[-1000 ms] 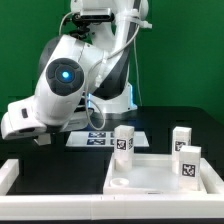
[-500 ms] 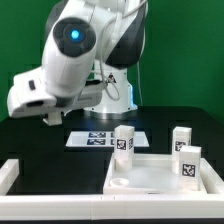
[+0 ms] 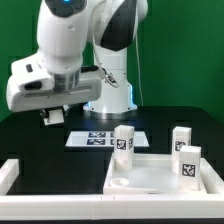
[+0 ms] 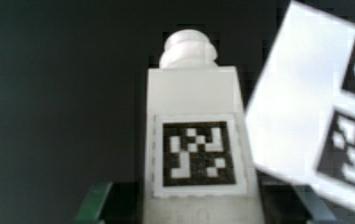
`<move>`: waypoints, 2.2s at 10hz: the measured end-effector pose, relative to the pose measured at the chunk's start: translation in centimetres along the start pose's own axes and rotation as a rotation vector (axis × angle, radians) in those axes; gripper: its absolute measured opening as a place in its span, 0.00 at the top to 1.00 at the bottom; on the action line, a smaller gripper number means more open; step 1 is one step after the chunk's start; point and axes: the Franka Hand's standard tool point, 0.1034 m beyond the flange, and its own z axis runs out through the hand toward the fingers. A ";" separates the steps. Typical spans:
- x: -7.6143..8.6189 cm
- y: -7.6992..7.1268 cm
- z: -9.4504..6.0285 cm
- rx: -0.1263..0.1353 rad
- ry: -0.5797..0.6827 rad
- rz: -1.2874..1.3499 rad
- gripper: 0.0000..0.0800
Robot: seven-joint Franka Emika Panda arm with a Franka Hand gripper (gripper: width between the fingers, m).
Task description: Assemble square table
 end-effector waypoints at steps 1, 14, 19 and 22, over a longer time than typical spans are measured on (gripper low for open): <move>2.0 -0.9 -2.2 -0.007 0.056 0.023 0.64; 14.3 -3.1 -18.8 -0.064 0.838 0.161 0.64; 13.9 -1.3 -19.0 -0.186 0.959 0.167 0.64; 14.0 -0.6 -17.7 -0.178 0.940 0.158 0.64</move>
Offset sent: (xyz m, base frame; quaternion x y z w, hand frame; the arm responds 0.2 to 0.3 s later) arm 0.0701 -0.0033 0.0692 -0.1430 -0.0342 -0.1295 0.9806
